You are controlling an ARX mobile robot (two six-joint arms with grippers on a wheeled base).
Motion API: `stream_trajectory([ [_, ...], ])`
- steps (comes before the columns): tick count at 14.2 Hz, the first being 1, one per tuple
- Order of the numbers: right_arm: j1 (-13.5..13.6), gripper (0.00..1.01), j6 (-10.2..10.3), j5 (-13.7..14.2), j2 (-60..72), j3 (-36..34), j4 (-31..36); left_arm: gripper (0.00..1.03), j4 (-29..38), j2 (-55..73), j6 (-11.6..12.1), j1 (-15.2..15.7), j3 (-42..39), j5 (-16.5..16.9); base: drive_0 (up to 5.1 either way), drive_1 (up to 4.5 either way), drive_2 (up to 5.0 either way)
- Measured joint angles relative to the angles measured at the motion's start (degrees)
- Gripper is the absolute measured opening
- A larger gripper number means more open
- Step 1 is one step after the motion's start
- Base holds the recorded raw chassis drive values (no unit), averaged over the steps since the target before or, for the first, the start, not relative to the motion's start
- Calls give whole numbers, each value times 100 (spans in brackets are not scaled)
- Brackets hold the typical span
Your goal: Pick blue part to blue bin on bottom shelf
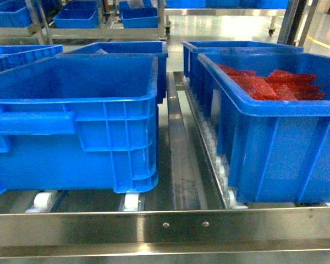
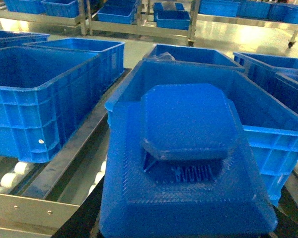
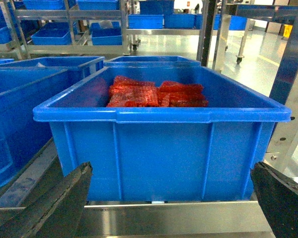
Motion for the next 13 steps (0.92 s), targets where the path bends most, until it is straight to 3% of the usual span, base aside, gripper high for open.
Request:
stream_trajectory([
  [5, 0, 98, 0, 0, 0, 0, 0, 43, 0, 0, 0, 0, 0, 0, 0, 0, 0],
  [13, 0, 98, 0, 0, 0, 0, -2, 43, 0, -4, 0, 0, 0, 0, 6, 414, -401],
])
